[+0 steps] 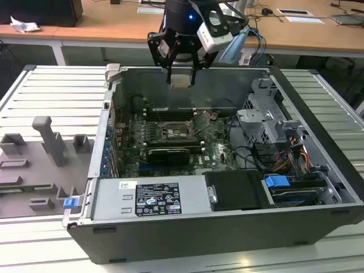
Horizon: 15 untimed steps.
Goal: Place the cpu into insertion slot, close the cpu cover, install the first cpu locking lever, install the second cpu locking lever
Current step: 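Place the cpu into insertion slot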
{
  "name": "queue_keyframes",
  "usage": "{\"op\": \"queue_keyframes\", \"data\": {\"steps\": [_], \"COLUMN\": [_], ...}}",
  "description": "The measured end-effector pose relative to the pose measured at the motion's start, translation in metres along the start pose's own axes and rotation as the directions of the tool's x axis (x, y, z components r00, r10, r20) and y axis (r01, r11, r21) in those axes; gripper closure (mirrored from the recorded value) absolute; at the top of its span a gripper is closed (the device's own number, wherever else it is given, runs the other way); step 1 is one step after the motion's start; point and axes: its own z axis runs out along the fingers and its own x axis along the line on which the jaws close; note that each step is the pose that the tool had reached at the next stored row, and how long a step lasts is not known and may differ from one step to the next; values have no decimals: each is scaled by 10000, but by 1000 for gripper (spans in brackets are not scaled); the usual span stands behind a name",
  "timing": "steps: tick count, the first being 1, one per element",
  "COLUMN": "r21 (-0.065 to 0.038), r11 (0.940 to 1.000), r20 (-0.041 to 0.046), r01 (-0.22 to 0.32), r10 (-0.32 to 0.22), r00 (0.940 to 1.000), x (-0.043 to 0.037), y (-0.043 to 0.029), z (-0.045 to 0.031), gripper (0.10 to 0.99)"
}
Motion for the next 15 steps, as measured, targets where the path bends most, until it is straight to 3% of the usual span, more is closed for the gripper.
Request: {"op": "queue_keyframes", "data": {"steps": [3,6,10,14,15], "r21": [-10,-10,-12,-43,-54], "r11": [9986,9985,9961,9831,9772], "r20": [42,15,44,127,152], "r01": [-523,-542,-883,-1828,-2121], "r10": [523,542,883,1828,2122], "r00": [9986,9985,9961,9831,9771], "x": [0,0,-1,-1,-1], "y": [-1,-3,-5,-5,-6], "z": [3,25,38,50,55], "gripper": [545,545,545,545,545]}}
